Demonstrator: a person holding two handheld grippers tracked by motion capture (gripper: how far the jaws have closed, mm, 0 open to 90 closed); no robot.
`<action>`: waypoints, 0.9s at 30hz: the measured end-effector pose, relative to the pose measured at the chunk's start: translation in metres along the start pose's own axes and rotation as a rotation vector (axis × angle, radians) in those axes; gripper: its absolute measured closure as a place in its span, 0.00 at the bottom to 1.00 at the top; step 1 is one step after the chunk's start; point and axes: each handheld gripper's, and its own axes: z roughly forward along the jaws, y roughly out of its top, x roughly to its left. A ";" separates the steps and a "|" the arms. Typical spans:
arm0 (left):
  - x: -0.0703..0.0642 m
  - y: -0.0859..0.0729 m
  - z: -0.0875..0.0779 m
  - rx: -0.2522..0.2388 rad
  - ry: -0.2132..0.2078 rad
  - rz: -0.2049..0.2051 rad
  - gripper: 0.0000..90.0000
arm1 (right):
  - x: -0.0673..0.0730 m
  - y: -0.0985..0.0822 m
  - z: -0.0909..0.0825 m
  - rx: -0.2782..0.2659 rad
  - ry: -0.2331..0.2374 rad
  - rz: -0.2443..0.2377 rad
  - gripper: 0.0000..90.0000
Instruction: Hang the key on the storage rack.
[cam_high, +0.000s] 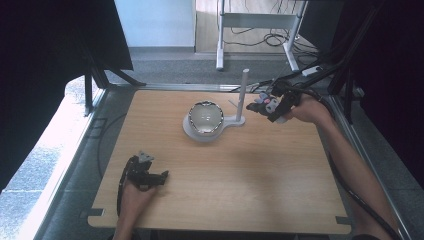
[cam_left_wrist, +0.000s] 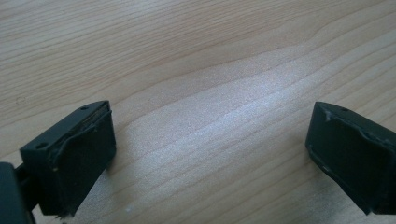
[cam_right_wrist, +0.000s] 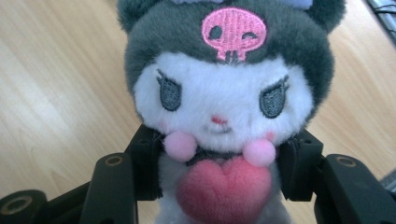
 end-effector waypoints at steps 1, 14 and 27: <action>0.000 0.000 0.000 0.000 0.000 0.000 0.02 | -0.002 0.001 -0.002 -0.006 0.000 0.006 0.49; 0.000 0.000 0.000 0.002 0.000 0.002 0.02 | -0.027 0.018 -0.020 -0.050 -0.050 0.058 0.49; 0.000 0.000 0.000 0.002 -0.002 -0.002 0.02 | -0.033 0.038 -0.026 -0.083 -0.070 0.059 0.49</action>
